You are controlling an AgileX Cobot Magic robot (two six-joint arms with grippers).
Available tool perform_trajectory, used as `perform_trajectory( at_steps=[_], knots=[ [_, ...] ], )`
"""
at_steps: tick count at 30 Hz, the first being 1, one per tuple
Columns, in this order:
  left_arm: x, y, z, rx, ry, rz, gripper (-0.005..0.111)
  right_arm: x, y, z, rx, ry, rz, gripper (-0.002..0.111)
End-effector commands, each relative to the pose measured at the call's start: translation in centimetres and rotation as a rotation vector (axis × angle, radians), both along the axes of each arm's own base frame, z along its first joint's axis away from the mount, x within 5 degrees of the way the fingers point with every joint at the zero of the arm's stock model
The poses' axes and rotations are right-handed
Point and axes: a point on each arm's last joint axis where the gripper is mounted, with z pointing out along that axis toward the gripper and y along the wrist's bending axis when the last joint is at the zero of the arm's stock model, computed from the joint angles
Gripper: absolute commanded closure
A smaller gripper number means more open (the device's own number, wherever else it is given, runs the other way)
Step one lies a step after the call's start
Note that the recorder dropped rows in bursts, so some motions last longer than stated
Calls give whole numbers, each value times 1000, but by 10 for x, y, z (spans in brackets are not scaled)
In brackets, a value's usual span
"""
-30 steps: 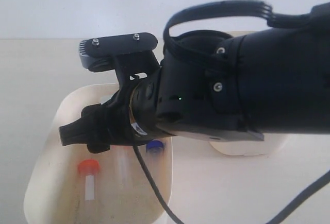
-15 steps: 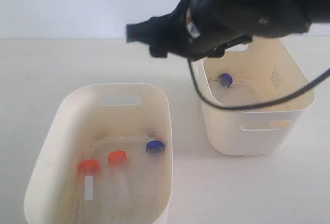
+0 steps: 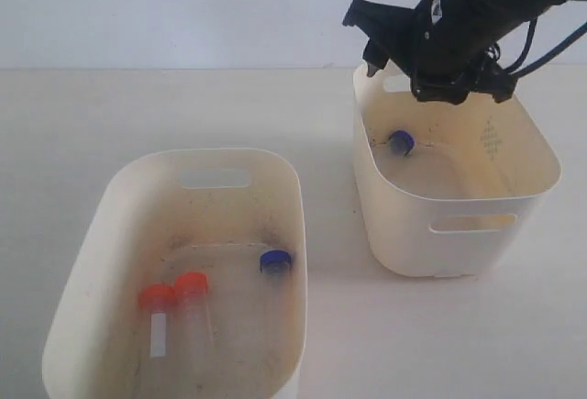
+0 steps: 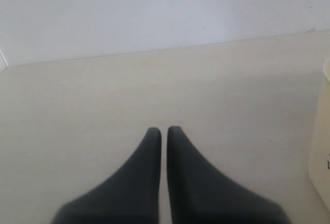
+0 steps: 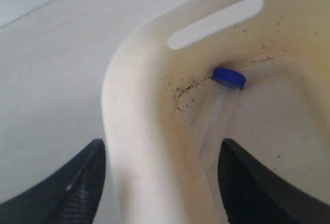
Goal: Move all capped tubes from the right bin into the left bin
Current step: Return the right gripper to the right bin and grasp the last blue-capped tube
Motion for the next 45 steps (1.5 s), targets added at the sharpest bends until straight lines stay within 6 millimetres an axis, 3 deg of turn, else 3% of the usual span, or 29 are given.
perform_trajectory(
  at_steps=[1, 15, 28, 33, 39, 45],
  knots=[
    [0, 0, 3, -18, -21, 1, 102, 12, -10, -17, 39, 39, -39, 49],
    [0, 0, 3, -18, -21, 1, 102, 32, -8, -68, 86, 98, -103, 49],
    [0, 0, 3, -18, -21, 1, 102, 35, -7, -81, 87, 118, -115, 49],
    [0, 0, 3, -18, -21, 1, 102, 36, -29, -84, 67, 171, -179, 49],
    [0, 0, 3, -18, -21, 1, 102, 41, -17, -81, 131, 95, -160, 49],
    [0, 0, 3, -18, -21, 1, 102, 42, -21, -98, 107, 151, -176, 49]
  ],
)
